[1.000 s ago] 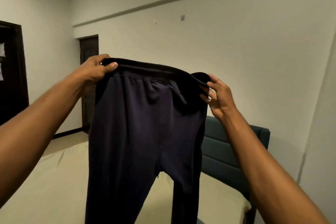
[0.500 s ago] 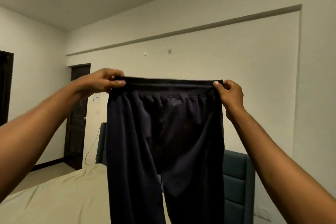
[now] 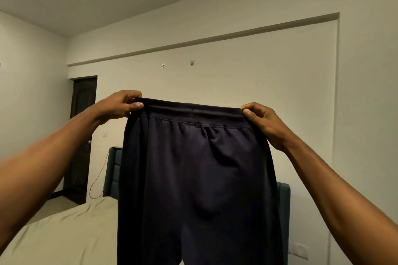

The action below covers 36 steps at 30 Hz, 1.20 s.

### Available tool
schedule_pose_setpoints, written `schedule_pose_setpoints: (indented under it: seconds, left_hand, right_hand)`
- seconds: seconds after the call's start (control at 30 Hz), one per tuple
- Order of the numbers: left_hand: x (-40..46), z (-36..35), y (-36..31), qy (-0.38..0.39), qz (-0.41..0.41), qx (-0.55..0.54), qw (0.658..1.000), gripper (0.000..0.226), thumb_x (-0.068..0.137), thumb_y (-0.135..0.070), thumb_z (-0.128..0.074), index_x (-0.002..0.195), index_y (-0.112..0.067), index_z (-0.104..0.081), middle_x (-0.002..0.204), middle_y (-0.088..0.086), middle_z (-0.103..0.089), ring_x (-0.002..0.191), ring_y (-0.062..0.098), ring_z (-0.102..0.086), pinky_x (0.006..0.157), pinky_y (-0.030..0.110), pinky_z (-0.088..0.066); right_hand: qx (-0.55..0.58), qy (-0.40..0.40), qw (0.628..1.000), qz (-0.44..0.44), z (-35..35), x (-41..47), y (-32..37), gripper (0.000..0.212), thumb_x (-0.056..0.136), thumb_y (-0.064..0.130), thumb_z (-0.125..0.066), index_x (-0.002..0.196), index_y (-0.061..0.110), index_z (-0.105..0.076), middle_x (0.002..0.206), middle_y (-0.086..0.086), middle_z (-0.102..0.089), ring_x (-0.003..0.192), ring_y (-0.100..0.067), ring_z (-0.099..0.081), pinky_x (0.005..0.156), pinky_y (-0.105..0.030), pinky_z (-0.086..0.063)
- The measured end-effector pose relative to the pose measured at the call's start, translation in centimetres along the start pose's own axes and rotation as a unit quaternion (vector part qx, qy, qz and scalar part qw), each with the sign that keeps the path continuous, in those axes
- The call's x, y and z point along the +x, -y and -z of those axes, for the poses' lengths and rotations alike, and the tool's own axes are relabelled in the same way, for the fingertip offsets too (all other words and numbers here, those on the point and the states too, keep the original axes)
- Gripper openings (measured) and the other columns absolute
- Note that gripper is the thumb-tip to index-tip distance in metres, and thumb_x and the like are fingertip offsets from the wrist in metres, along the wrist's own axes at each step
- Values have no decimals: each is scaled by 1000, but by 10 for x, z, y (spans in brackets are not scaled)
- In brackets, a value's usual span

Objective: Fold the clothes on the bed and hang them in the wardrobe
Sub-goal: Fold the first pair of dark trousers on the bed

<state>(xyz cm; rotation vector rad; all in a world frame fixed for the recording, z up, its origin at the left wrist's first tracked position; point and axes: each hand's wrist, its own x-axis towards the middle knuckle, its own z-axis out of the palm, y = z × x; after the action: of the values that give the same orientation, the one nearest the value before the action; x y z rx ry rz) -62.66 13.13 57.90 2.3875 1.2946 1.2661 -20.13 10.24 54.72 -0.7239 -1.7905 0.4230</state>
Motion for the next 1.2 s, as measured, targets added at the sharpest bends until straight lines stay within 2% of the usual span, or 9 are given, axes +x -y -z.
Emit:
schedule_pose_setpoints:
  seconds: [0.1,0.23,0.33,0.4,0.5,0.7,0.83,1.03,1.2]
  left_hand:
    - [6,-2,-1,-9,-2,20,1000,10,102,-12,-54,94,-8,-59,96,15,-67,90,27,-62,80,43,-52]
    - [9,-4,-1,-9,-4,40,999,11,101,-13,-55,91,-9,-59,88,10,-65,83,22,-59,75,38,-50]
    - [9,-5,-2,-10,-14,56,998,12,101,-13,-55,89,-11,-59,83,6,-63,77,18,-56,71,35,-47]
    - [8,-3,-5,0,-22,62,998,12,101,-14,-56,90,-10,-59,81,5,-62,74,17,-55,70,33,-45]
    - [4,-3,-11,34,-25,41,998,12,99,-15,-57,90,-7,-58,77,2,-61,69,10,-55,68,30,-44]
    - [-16,-2,-12,146,18,-14,989,43,83,-43,-72,88,-6,-52,68,-8,-61,63,1,-55,59,19,-49]
    - [-28,-6,-1,185,35,-18,982,15,92,-19,-64,102,-8,-60,90,-1,-71,82,11,-64,73,26,-54]
    - [-33,-11,3,254,28,64,965,25,99,3,-52,112,-7,-71,109,10,-72,107,25,-66,100,41,-52]
    - [-36,-25,-10,336,46,203,919,29,95,6,-54,106,-11,-74,107,8,-73,106,27,-65,103,46,-48]
  right_hand:
    - [30,87,995,-37,10,-11,4,24,89,26,-65,106,8,-67,101,-4,-68,95,-16,-66,84,-26,-55]
    - [34,208,970,-118,22,-17,10,20,87,14,-70,105,8,-65,100,-7,-69,93,-20,-67,76,-26,-54]
    - [-139,233,954,-130,22,-12,5,9,87,14,-75,89,14,-66,85,4,-67,83,-11,-63,70,-21,-49]
    - [-269,225,928,-128,19,-6,-2,12,86,21,-78,84,19,-67,82,7,-66,83,-11,-60,71,-22,-47]
    - [-382,182,898,-126,14,-3,-7,22,83,34,-80,103,29,-74,95,10,-69,94,-11,-61,76,-22,-44]
    - [-315,50,934,-160,12,-4,-9,34,74,38,-86,91,10,-76,84,-7,-73,78,-22,-72,58,-29,-58]
    - [-273,30,947,-167,14,-3,-6,36,72,38,-87,76,5,-74,70,-6,-71,69,-21,-70,52,-24,-52]
    - [-184,30,964,-191,12,-3,-3,60,85,51,-72,77,-9,-70,70,-13,-66,68,-20,-67,64,-27,-58]
    - [-244,-22,951,-189,0,-5,-9,37,91,30,-69,73,-1,-73,68,-8,-71,67,-25,-72,69,-32,-60]
